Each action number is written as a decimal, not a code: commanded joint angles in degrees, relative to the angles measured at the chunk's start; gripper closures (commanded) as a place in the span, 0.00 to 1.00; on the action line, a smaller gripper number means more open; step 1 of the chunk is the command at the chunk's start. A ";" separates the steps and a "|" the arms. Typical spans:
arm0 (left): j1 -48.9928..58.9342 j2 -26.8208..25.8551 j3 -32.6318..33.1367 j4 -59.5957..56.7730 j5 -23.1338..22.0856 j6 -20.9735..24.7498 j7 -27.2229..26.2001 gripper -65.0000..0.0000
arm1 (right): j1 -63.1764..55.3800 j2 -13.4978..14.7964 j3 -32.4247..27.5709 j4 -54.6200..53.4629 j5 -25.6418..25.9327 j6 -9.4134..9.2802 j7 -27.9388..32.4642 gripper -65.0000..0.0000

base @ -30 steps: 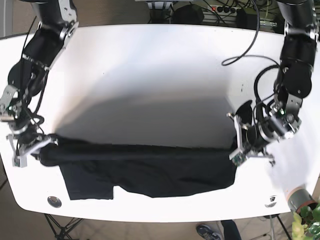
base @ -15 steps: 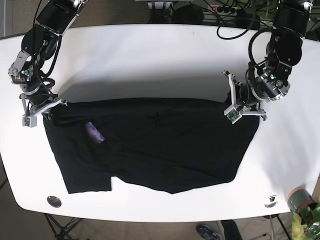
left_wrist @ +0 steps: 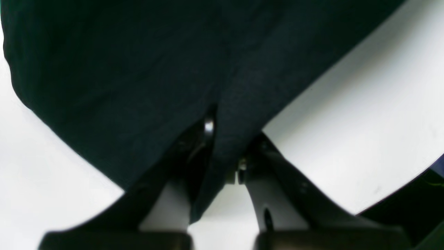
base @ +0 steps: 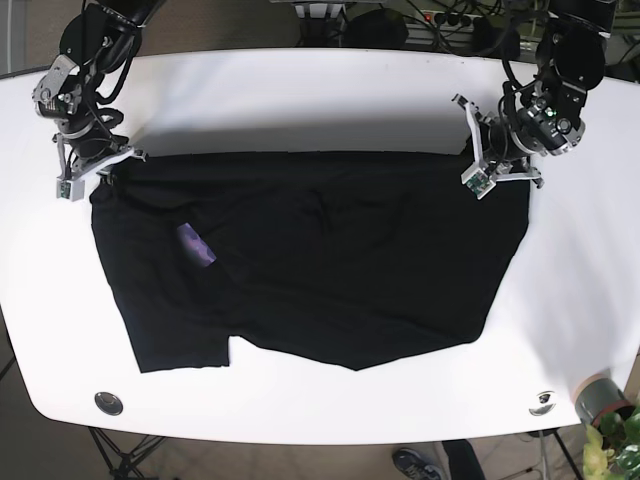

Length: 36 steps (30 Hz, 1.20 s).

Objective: Fold the T-shirt properly
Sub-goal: 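Lay the black garment flat and pull its edge with both grippers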

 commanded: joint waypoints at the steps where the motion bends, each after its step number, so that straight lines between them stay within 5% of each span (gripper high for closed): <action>1: 0.95 -0.92 -1.74 0.87 -0.36 0.18 -0.84 1.00 | -0.28 0.10 0.21 1.27 0.64 0.15 1.32 0.97; 15: 10.71 0.22 -10.54 0.96 -0.36 0.36 -0.84 1.00 | -6.00 -1.83 -0.23 3.20 0.64 0.23 1.32 0.93; 17: 10.62 1.63 -11.59 0.96 -0.36 0.44 -0.84 0.94 | -6.61 -2.01 -0.41 4.70 0.56 0.06 1.32 0.84; 23: 9.30 2.42 -12.73 0.87 -0.36 0.44 -0.75 0.65 | -6.96 -3.15 -1.55 8.91 0.03 -0.29 1.32 0.27; 26: 7.46 3.56 -12.65 0.43 -0.36 0.44 -0.75 0.56 | -6.61 -3.15 -1.55 9.62 0.03 -0.29 1.32 0.08; 36: 0.07 5.32 -12.65 0.96 -1.07 0.18 -0.58 0.43 | -0.81 -0.25 -1.55 7.51 -0.94 -0.47 1.32 0.11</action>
